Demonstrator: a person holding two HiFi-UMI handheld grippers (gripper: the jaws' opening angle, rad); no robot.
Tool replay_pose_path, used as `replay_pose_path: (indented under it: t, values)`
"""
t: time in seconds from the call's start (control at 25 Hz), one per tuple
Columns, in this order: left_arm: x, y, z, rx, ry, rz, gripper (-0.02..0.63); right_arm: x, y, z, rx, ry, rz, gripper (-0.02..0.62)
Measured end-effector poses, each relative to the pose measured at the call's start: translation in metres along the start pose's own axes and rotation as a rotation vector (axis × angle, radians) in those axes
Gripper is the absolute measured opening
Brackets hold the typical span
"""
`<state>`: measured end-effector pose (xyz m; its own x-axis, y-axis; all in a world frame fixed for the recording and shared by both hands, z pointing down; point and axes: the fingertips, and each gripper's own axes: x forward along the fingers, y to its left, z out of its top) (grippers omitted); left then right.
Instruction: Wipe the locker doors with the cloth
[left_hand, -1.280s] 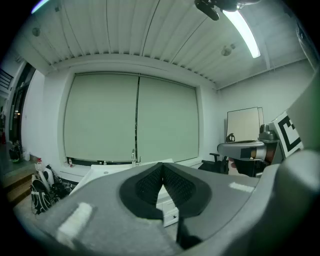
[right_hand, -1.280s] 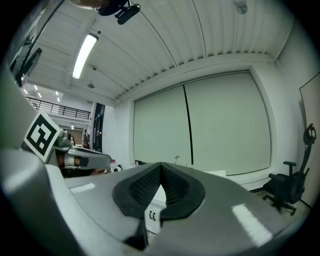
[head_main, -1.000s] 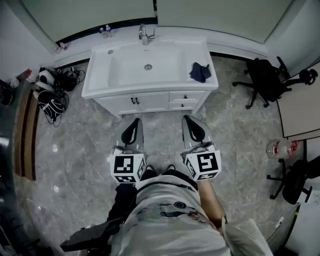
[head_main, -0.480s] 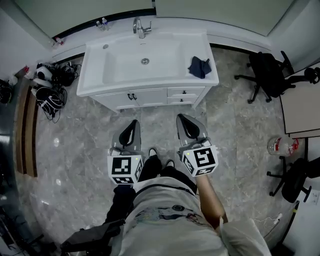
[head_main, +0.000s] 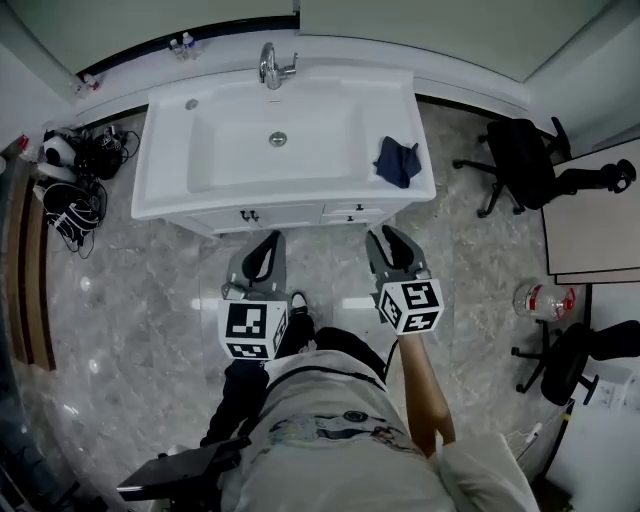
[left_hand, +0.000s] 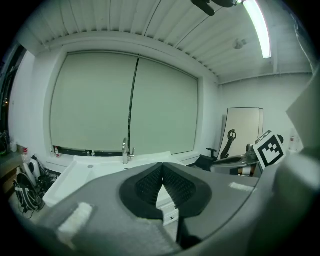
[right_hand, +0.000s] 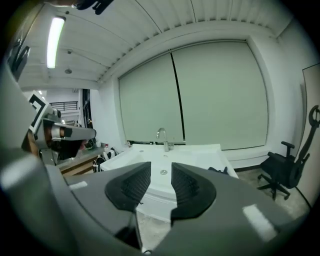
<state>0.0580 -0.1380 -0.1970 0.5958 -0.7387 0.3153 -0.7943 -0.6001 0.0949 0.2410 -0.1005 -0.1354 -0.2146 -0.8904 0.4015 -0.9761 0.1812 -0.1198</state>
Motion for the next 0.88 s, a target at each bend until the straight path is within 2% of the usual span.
replay_pose_path:
  t: [0.16,0.32,0.48,0.56,0.72,0.88]
  values:
    - [0.039,0.016,-0.013,-0.03,0.06,-0.018,0.002,0.03,-0.041,-0.006,0.017,0.061,-0.063,0.137]
    - [0.081,0.012,-0.038,-0.05,0.15,-0.042,0.002,0.066,-0.088,-0.037,0.03,0.16,-0.092,0.141]
    - [0.132,0.017,-0.045,-0.052,0.204,-0.023,0.002,0.126,-0.151,-0.069,0.037,0.259,-0.113,0.171]
    - [0.149,0.018,-0.046,-0.048,0.23,-0.01,0.002,0.154,-0.182,-0.086,0.028,0.324,-0.122,0.22]
    - [0.181,0.022,-0.042,-0.05,0.261,0.01,0.002,0.216,-0.249,-0.11,-0.013,0.457,-0.153,0.255]
    - [0.198,0.035,-0.053,-0.059,0.317,0.043,0.002,0.259,-0.276,-0.146,-0.017,0.64,-0.146,0.286]
